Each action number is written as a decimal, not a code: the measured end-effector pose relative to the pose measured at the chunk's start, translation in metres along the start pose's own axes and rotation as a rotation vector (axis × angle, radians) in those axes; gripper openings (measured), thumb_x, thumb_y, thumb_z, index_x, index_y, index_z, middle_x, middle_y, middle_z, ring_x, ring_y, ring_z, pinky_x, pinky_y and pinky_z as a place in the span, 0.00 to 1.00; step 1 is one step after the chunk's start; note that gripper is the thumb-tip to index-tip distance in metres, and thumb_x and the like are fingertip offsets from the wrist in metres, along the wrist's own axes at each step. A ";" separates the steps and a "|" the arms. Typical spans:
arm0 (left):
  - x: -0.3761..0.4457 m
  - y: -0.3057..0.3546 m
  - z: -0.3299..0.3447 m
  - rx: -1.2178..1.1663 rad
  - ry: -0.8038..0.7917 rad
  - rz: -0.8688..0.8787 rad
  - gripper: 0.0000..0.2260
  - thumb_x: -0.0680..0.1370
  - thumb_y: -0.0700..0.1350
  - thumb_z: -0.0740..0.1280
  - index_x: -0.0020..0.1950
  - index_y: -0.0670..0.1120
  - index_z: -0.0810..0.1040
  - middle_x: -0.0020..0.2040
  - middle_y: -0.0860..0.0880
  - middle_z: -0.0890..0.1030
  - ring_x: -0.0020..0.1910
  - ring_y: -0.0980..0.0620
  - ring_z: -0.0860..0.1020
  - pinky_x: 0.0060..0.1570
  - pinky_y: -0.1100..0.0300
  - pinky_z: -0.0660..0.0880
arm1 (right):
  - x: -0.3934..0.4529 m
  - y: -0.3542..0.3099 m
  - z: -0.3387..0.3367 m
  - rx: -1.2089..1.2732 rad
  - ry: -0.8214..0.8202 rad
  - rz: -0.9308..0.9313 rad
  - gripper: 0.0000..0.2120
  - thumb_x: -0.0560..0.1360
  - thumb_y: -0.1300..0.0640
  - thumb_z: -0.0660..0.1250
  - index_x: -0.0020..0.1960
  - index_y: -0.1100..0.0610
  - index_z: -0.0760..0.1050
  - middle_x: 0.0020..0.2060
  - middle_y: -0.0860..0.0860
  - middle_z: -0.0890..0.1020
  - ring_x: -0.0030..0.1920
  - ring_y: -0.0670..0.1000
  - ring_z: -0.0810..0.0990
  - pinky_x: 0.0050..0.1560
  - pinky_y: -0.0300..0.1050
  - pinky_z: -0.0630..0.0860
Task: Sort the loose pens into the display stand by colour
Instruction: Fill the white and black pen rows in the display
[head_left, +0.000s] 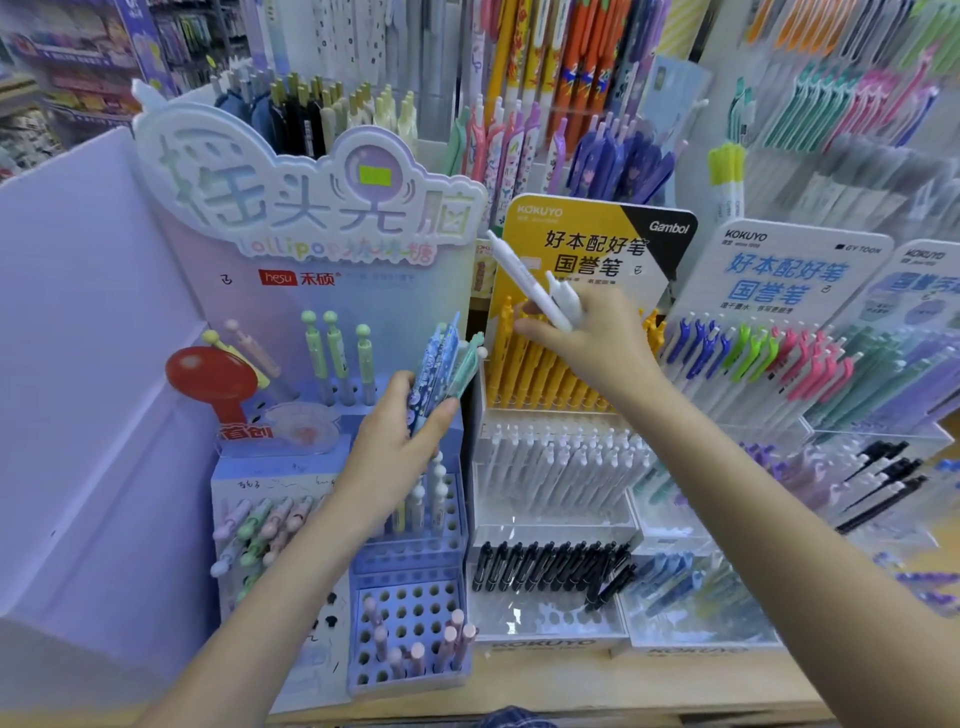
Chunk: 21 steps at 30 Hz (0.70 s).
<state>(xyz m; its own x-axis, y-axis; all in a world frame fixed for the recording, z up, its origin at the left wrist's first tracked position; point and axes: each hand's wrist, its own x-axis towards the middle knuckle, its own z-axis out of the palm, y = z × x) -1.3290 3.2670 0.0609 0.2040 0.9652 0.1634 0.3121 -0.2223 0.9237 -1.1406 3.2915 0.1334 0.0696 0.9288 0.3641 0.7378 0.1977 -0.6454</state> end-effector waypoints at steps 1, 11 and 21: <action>0.000 0.002 0.002 -0.056 -0.023 0.005 0.03 0.78 0.49 0.61 0.49 0.54 0.67 0.35 0.57 0.72 0.32 0.59 0.72 0.34 0.61 0.69 | -0.004 0.000 -0.001 0.031 0.018 0.014 0.14 0.72 0.53 0.72 0.45 0.65 0.79 0.33 0.61 0.79 0.28 0.49 0.68 0.31 0.41 0.64; 0.001 0.012 0.036 -0.194 -0.271 0.047 0.04 0.78 0.46 0.62 0.49 0.55 0.68 0.30 0.55 0.71 0.27 0.58 0.69 0.28 0.63 0.68 | -0.058 0.019 -0.007 0.569 -0.073 0.360 0.05 0.72 0.58 0.72 0.43 0.58 0.76 0.20 0.46 0.68 0.20 0.45 0.62 0.20 0.37 0.60; 0.003 0.024 0.076 -0.265 -0.505 -0.035 0.04 0.79 0.44 0.61 0.49 0.53 0.70 0.31 0.55 0.75 0.25 0.61 0.67 0.25 0.70 0.64 | -0.097 0.072 -0.051 0.793 0.231 0.615 0.05 0.73 0.62 0.69 0.47 0.62 0.75 0.19 0.47 0.64 0.20 0.45 0.59 0.21 0.36 0.55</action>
<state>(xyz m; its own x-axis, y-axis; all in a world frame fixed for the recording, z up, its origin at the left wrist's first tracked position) -1.2508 3.2540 0.0571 0.6361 0.7716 0.0052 0.0964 -0.0862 0.9916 -1.0604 3.2001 0.0861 0.4745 0.8730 -0.1129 -0.1189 -0.0635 -0.9909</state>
